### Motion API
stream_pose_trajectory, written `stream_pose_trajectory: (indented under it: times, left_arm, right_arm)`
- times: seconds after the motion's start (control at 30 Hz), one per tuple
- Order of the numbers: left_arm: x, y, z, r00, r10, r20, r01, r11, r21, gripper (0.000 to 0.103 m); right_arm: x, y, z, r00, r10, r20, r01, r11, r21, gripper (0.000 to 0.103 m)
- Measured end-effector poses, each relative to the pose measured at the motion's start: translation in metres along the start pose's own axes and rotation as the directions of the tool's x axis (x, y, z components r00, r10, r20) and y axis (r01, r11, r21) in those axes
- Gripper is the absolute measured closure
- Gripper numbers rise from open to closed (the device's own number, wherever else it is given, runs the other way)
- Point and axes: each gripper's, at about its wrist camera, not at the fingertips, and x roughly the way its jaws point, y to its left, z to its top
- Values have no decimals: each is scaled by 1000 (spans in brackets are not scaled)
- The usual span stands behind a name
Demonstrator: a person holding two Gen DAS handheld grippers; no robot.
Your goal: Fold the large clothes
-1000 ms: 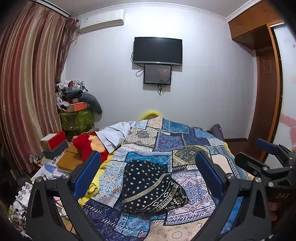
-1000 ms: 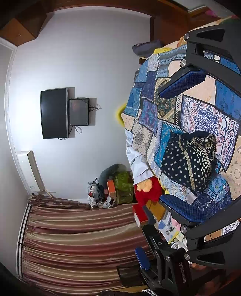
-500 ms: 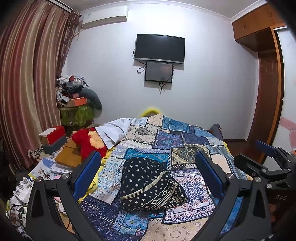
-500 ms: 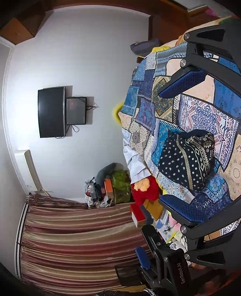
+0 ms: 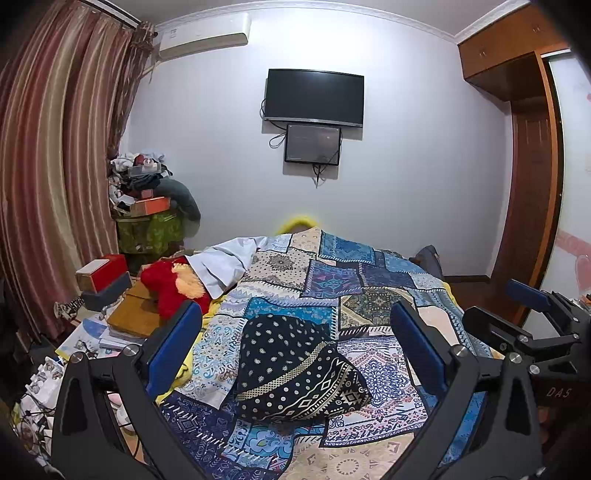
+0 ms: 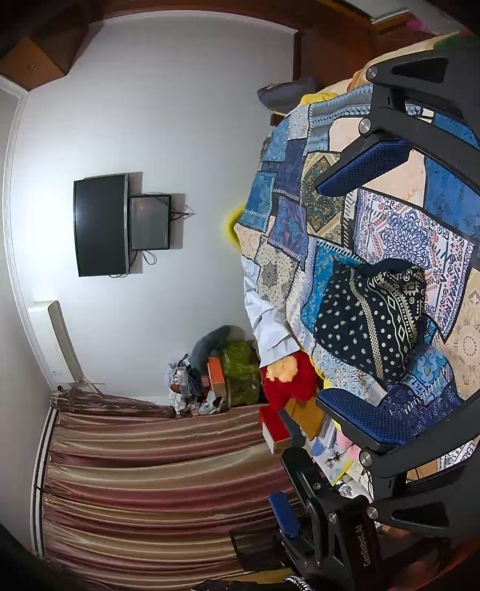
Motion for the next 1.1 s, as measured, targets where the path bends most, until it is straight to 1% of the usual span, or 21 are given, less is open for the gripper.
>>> stream_pose_trajectory:
  times: [0.73,1.1]
  left_arm:
    - [-3,1,2,998,-60,8,61,998,-18,0]
    - [-3,2,2,999,-54,10,54,998,-18,0]
  right_arm:
    - [-2,0,0,1000,-11,8,11,1000,6,0]
    - [-6,0,5,1000,-14,4,14,1000,16,0]
